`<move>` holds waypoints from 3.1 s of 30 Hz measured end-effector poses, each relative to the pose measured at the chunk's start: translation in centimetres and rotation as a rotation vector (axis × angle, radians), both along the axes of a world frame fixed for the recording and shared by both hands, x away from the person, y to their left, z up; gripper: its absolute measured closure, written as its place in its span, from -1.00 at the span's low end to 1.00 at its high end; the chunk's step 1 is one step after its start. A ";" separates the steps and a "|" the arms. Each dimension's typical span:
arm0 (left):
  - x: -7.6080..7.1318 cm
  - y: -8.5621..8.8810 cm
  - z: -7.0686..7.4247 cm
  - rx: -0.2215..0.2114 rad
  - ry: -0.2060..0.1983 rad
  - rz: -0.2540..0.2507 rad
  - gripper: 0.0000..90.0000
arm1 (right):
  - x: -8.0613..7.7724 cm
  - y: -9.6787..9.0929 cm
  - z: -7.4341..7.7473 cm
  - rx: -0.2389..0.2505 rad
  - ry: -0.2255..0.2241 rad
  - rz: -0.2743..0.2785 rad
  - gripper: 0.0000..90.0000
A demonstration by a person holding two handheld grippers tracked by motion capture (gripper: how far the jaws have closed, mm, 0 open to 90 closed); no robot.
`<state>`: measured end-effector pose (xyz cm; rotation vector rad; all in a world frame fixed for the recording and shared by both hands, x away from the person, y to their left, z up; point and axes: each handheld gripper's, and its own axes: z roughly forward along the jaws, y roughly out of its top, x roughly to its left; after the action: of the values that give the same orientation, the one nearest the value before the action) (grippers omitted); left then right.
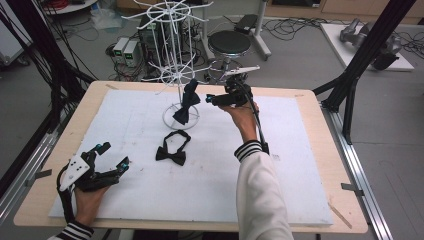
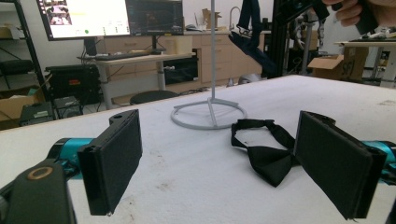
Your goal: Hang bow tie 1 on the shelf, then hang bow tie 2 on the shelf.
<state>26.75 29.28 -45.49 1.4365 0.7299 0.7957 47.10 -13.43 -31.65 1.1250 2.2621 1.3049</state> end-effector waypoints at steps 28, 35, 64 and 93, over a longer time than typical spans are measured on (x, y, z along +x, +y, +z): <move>0.0 -0.1 0.0 0.013 -0.002 -0.006 -0.65 | -16.8 -13.3 -1.3 0.190 -0.346 -0.056 -0.76; 0.0 -0.1 0.0 0.013 -0.001 -0.005 -0.65 | -18.9 -14.5 -5.0 0.219 -0.384 -0.075 -0.77; 0.1 0.1 0.0 -0.022 0.006 -0.003 -0.65 | -21.4 -16.1 -8.2 0.277 -0.427 -0.152 -0.77; 3.8 -2.4 6.1 0.227 0.155 -0.309 -0.73 | -22.5 -16.9 -11.3 0.278 -0.417 -0.150 -0.77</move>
<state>30.51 26.90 -39.34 1.7805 0.5268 0.5435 24.61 -30.32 -42.95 0.9704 1.7064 1.6472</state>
